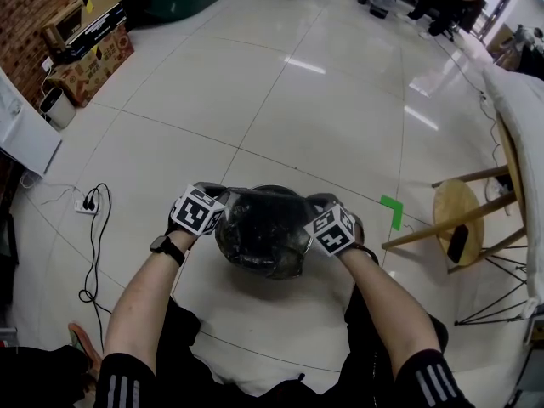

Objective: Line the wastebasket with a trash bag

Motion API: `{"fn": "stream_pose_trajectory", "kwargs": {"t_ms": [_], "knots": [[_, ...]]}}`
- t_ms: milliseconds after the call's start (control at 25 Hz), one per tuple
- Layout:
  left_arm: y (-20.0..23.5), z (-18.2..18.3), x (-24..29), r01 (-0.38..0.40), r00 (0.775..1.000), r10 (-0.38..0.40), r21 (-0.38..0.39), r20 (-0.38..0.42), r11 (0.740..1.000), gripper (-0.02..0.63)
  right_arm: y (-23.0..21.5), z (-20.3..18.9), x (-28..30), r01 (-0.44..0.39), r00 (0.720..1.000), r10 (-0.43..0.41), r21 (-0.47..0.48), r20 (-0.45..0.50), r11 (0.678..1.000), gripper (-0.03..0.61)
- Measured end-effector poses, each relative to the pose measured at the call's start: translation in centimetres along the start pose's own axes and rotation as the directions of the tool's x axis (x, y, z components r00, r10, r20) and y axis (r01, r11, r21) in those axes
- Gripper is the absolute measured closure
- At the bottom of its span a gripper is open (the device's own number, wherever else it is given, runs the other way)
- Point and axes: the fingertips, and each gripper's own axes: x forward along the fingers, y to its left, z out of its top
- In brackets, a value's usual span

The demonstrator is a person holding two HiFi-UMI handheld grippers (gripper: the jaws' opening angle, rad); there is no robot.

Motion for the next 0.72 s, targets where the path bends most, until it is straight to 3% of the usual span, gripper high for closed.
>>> {"fn": "stream_pose_trajectory", "kwargs": {"t_ms": [160,240,600,720], "knots": [[0.5,0.7,1.9,-0.002,1.000,0.002,0.011,-0.004,1.000,0.595,-2.9,0.1,1.1,0.010,1.000,-0.009,0.095,-0.010,0.995,0.574],[1.0,1.0,3.0,0.001,1.000,-0.001,0.005,-0.019,1.000,0.595,-3.5,-0.5,2.6,-0.010,0.999,0.016,0.154,-0.039,0.988,0.572],[1.6,-2.1,7.2,0.081,0.988,-0.080,-0.004,-0.130,0.997,0.540,-3.1,-4.3,7.3,-0.118,0.982,0.149,0.245,-0.112,0.962,0.564],[1.1,-3.1,7.8,0.105,0.986,-0.109,-0.039,-0.123,0.994,0.517,-2.6,-5.2,8.2,-0.159,0.974,0.201,0.320,-0.105,0.934,0.550]]}}
